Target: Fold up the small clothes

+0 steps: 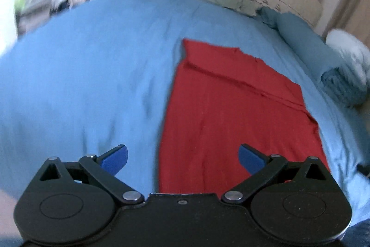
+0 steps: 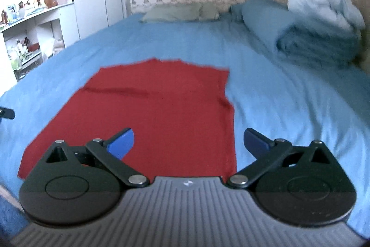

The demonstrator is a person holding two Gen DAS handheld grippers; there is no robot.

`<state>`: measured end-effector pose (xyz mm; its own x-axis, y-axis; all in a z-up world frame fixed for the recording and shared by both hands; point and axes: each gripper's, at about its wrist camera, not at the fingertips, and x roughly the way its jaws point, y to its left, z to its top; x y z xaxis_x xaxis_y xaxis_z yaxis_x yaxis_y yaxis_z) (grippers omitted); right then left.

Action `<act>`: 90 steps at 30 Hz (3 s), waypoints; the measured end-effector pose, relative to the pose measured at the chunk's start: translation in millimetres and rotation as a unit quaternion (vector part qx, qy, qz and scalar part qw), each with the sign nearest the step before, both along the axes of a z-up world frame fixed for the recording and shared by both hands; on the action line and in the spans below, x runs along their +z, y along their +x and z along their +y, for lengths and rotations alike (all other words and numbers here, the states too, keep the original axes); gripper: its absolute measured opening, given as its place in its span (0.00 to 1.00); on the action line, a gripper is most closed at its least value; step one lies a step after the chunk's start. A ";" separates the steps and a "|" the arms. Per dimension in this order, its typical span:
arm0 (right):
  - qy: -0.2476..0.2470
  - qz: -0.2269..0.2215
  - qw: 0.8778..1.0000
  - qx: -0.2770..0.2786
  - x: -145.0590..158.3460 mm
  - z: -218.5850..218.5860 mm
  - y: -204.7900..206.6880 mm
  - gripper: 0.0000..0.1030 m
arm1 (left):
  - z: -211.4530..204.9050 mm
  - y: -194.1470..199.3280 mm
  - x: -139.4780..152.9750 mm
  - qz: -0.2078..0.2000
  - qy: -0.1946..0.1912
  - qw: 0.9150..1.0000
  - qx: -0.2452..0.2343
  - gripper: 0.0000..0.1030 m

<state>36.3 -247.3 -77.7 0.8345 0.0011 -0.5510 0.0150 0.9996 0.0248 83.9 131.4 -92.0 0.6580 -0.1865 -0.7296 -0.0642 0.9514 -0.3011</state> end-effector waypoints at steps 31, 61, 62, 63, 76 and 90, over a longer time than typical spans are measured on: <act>0.104 0.120 0.981 -0.112 -109.8 -26.2 -38.6 0.66 | -41.9 -17.5 -77.1 0.029 0.088 0.995 -0.047 0.51; 0.224 -0.057 0.971 -0.061 56.8 -74.0 95.7 0.21 | -37.2 155.3 89.5 -0.131 -0.022 0.991 0.029 0.04; 0.215 -0.059 0.973 -0.060 62.7 -76.8 120.9 0.21 | -40.8 177.4 91.8 -0.137 -0.018 0.990 0.033 0.04; 0.209 -0.058 0.974 -0.060 65.2 -79.3 143.5 0.21 | -43.2 197.8 92.4 -0.137 -0.015 0.990 0.038 0.04; 0.160 0.010 0.983 -0.085 -36.7 -94.3 381.2 0.21 | -73.2 400.7 -30.8 -0.029 -0.004 0.995 0.096 0.04; 0.039 -0.054 0.997 -0.035 -56.3 -65.0 371.2 0.92 | -76.5 355.8 -23.2 -0.080 0.100 0.991 0.047 0.82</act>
<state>407.4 -312.3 -134.0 0.8882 -0.0195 -0.4590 0.0771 0.9912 0.1072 439.7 54.9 -115.1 0.7758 0.0195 -0.6307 -0.1229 0.9850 -0.1208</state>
